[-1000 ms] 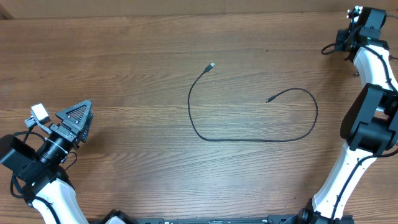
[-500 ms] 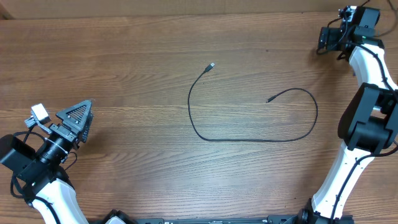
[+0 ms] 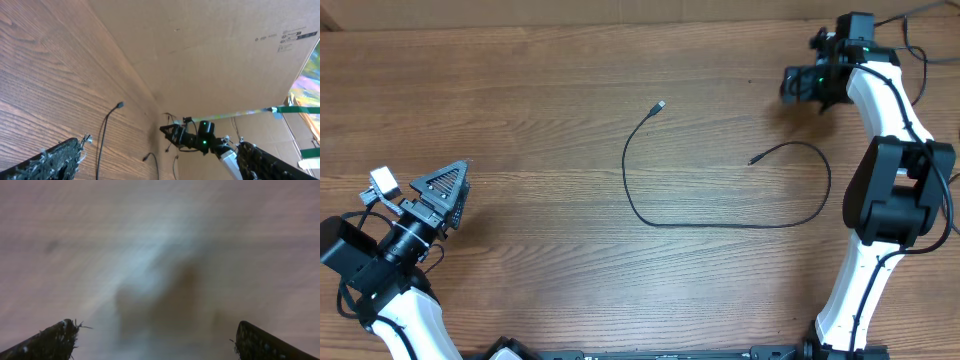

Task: Untangle cables

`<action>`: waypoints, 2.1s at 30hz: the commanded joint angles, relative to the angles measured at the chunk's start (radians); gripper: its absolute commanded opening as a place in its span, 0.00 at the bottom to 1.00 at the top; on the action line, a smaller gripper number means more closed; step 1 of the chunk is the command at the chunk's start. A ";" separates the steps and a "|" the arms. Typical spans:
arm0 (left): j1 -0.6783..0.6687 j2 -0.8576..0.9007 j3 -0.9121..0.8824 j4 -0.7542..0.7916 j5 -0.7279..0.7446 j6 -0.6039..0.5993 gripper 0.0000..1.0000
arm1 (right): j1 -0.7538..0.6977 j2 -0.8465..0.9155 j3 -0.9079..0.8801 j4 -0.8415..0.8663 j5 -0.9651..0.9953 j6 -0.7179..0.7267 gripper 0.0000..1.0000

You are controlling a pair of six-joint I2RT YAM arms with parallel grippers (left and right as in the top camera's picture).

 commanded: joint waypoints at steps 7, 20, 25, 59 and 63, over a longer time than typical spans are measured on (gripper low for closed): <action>0.003 -0.005 0.016 0.002 0.015 0.023 1.00 | 0.040 -0.062 0.011 -0.398 -0.393 0.084 1.00; 0.003 -0.005 0.016 0.002 0.015 0.023 1.00 | 0.207 -0.279 0.011 -0.676 -0.329 0.198 1.00; 0.003 -0.005 0.016 0.002 0.015 0.023 1.00 | 0.256 -0.431 0.011 -0.772 -0.127 0.370 1.00; 0.003 -0.005 0.016 0.002 0.015 0.023 0.99 | 0.507 -0.910 -0.898 -0.325 0.047 1.502 0.84; 0.003 -0.005 0.016 0.002 0.015 0.023 1.00 | 0.507 -0.792 -0.898 -0.249 0.022 1.501 0.84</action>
